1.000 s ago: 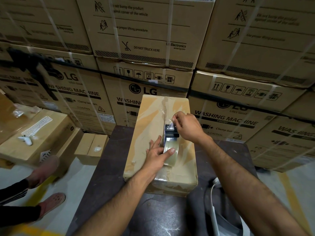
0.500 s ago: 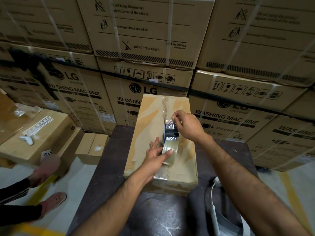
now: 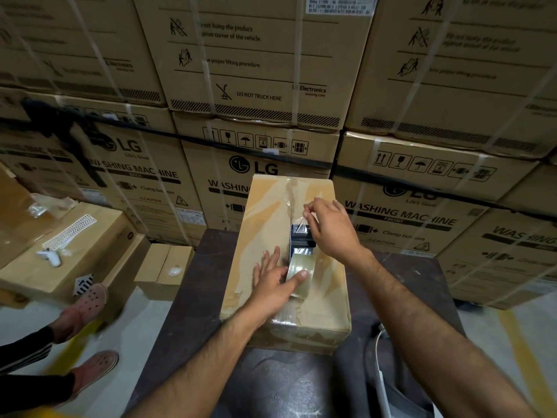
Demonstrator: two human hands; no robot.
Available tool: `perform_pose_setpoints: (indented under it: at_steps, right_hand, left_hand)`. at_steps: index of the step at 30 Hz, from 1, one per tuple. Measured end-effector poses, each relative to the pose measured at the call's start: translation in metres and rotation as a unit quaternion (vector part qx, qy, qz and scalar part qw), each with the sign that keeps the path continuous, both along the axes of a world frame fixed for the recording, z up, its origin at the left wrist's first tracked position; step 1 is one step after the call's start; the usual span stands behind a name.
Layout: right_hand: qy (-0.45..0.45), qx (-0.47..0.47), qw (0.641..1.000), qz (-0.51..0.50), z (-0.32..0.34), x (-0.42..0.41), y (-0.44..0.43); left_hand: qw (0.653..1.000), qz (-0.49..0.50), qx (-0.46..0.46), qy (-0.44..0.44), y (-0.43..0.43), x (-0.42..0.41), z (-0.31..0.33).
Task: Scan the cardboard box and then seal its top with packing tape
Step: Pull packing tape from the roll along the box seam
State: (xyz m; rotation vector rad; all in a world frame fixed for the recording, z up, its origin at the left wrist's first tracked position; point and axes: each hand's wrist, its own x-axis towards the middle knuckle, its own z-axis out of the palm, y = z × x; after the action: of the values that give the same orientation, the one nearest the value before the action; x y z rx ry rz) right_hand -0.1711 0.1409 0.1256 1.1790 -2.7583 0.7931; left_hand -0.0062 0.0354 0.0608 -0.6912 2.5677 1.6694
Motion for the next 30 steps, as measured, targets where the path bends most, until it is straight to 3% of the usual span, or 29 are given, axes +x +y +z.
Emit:
perform_pose_setpoints:
  at_steps: [5,11,15,21,26,30]
  right_hand:
    - [-0.005,-0.015,1.000,-0.003,-0.001,0.000,-0.001]
    - [0.007,-0.029,1.000,0.008,0.000,-0.001,-0.002]
    - [0.026,-0.027,0.999,0.017,-0.001,-0.007,0.000]
    - [0.028,-0.009,0.999,0.028,-0.004,-0.027,0.004]
    - [-0.039,-0.032,0.998,0.041,-0.006,-0.046,0.000]
    - [-0.054,-0.033,0.998,0.028,-0.009,-0.060,-0.005]
  left_hand:
    - [0.997,0.073,0.033,0.001,-0.012,-0.005,0.011]
    - [0.991,-0.021,0.123,0.050,-0.040,-0.041,0.032]
    - [0.980,0.032,0.170,0.094,-0.048,-0.072,0.041]
    - [0.990,0.027,0.086,0.104,-0.054,-0.095,0.035]
    - [0.999,-0.019,0.017,0.029,-0.053,-0.112,0.025]
    - [0.995,0.002,-0.097,-0.020,-0.047,-0.109,0.018]
